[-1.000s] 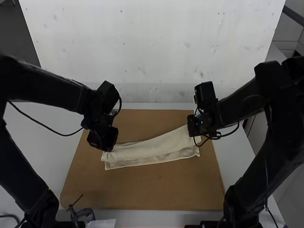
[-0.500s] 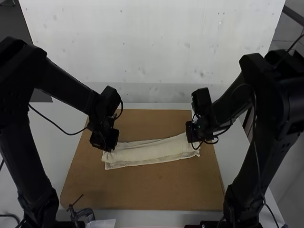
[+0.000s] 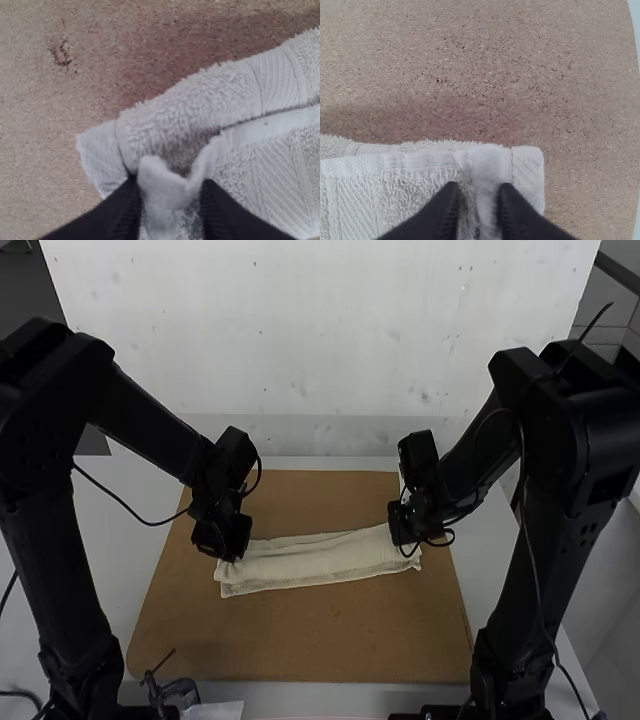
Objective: Fold the towel.
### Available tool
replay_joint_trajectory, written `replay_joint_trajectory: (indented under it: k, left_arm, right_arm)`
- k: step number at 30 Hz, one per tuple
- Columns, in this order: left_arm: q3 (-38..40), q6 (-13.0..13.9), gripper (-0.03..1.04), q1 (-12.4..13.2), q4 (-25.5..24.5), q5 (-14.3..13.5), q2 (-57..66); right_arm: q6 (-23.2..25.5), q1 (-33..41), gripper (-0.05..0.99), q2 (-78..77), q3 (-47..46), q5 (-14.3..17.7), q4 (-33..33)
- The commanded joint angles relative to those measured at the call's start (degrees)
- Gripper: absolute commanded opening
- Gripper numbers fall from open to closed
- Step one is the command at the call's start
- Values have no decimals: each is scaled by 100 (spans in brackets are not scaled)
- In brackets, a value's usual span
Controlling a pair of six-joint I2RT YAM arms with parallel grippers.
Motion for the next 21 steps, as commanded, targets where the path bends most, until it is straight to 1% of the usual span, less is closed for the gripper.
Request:
replay_joint_trajectory:
  k: [1,5,7,8,9,10,11,12,16,21]
  left_arm:
    - [196,-47,48,98,-17,-66,-475]
    - [188,-55,81,168,-246,-31,-967]
    - [179,-38,89,204,-334,-22,-1151]
    - [170,-38,91,230,-378,-22,-1257]
    - [161,-38,91,256,-395,-22,-1345]
    - [144,-38,94,265,-404,-31,-1441]
    - [126,-29,98,300,-404,-22,-1529]
    - [108,-20,99,309,-404,-31,-1617]
    - [91,33,99,397,-404,-22,-1837]
    - [73,68,99,388,-404,-31,-1907]
  right_arm:
    - [20,-51,37,-234,139,-69,-350]
    - [258,-209,56,-542,236,-447,-895]
    - [372,-332,71,-717,288,-719,-1141]
    - [433,-394,75,-744,324,-842,-1246]
    - [486,-473,76,-770,341,-930,-1326]
    - [556,-491,76,-788,359,-974,-1361]
    - [574,-499,76,-788,376,-983,-1387]
    - [592,-499,76,-770,385,-983,-1396]
    - [803,-587,76,-524,587,-983,-1607]
    - [1013,-614,76,21,904,-974,-1677]
